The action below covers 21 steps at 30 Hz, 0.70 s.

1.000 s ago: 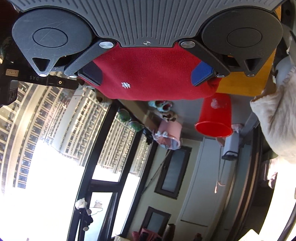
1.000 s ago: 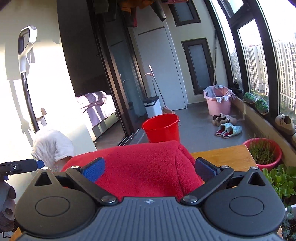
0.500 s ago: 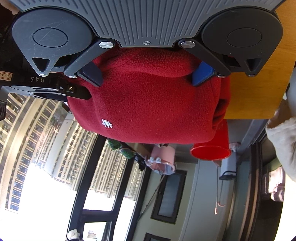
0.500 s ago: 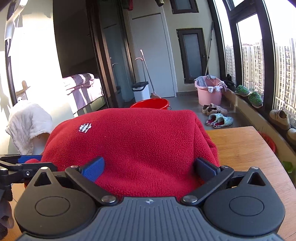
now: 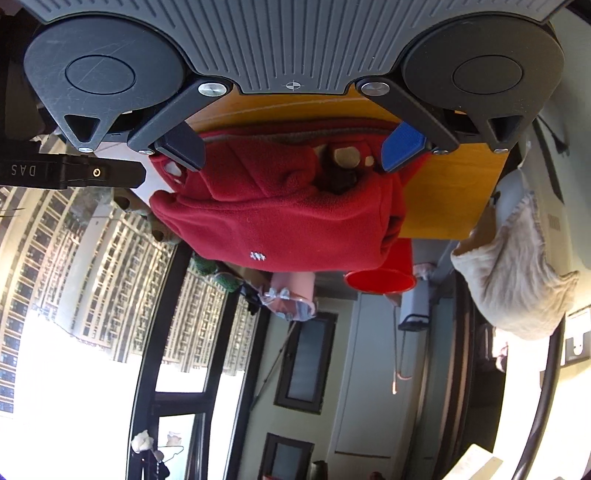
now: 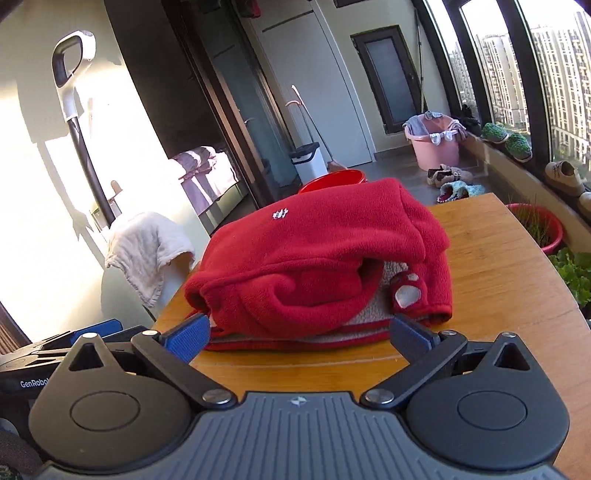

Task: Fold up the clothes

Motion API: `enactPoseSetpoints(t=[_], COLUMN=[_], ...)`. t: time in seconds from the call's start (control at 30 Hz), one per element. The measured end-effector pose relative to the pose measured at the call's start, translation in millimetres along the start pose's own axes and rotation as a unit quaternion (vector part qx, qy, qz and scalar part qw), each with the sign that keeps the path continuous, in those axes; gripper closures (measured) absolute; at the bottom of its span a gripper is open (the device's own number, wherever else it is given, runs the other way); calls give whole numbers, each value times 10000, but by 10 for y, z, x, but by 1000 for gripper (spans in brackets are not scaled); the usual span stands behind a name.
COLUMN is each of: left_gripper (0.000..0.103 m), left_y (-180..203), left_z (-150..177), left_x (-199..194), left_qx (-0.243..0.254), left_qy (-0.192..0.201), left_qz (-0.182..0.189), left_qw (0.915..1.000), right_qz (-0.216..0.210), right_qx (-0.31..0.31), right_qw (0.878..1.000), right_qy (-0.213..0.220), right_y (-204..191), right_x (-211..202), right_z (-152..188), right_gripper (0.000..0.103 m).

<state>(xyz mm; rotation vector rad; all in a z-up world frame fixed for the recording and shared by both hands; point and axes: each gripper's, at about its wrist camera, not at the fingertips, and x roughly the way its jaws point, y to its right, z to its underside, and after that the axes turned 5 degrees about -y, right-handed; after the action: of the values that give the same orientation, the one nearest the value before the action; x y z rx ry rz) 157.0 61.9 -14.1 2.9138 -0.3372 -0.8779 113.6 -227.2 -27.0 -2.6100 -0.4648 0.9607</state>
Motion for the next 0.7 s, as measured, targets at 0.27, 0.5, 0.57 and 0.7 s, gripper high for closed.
enactPoseSetpoints(t=[0.27,0.5,0.57,0.7], left_gripper=[0,0,0,0], left_y=[374,384,430,487], left_z=[422,542,590,598], left_x=[-491,-461,-505,-534], left_qx=[-248,-339,-270,-164], left_qy=[-240,-691,-641,-601], left_qz=[-832,-974,-1031,-1079], left_qw=[9959,9923,9922,9922], right_qz=[971,1457,1520,1499], right_qx=[-38,-548,-631,-564], right_qw=[9928,9868,9856,9871], right_qy=[695,447,394,43], right_y=[-218,-383,-405,-369], right_x=[-639,-629,-620,-537], right_z=[733,865,873,907], right_gripper=[0,0,0,0])
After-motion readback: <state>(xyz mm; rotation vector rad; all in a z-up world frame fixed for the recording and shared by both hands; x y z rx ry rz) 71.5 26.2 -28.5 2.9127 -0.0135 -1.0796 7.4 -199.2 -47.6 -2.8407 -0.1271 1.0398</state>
